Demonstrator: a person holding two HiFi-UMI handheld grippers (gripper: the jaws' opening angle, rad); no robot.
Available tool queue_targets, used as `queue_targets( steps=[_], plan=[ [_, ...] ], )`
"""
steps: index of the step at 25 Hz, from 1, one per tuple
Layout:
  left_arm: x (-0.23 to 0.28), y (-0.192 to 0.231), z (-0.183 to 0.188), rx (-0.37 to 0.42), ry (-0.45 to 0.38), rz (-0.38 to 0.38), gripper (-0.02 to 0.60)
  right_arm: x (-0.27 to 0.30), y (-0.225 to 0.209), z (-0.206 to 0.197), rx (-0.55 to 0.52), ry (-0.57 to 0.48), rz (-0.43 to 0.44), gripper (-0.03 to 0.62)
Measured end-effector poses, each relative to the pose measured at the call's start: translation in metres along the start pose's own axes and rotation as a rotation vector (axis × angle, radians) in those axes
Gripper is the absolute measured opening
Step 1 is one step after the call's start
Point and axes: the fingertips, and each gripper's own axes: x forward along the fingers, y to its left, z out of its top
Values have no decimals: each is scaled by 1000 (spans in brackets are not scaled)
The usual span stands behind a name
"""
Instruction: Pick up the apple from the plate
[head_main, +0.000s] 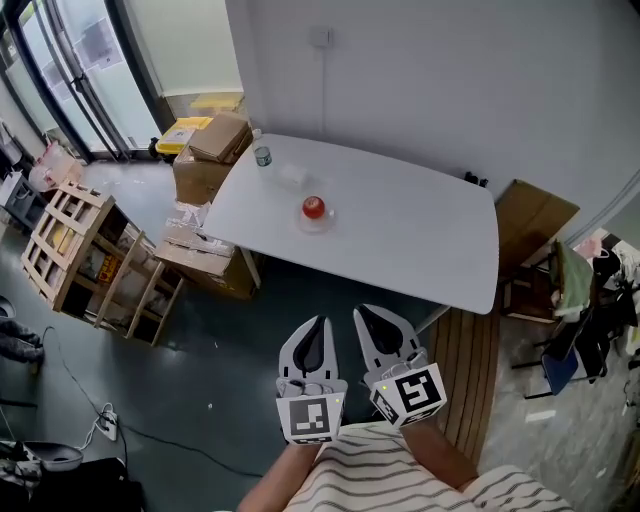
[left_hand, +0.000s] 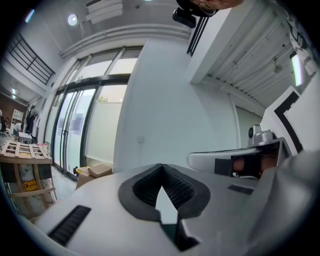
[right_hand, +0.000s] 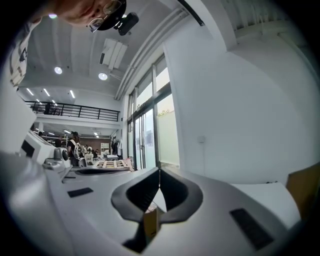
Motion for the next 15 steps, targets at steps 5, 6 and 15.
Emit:
queue_targets(
  steps=[5,6,15],
  plan=[
    [24,13,-10,2,15,5,5,22,-16,-7,3,12,-23,14],
    [29,16,-12,2,20,6,5,27,-19,-8,5,15,-24,14],
    [92,43,-8,44,1,55,5,90,-54,3,0,-33,31,14]
  ],
)
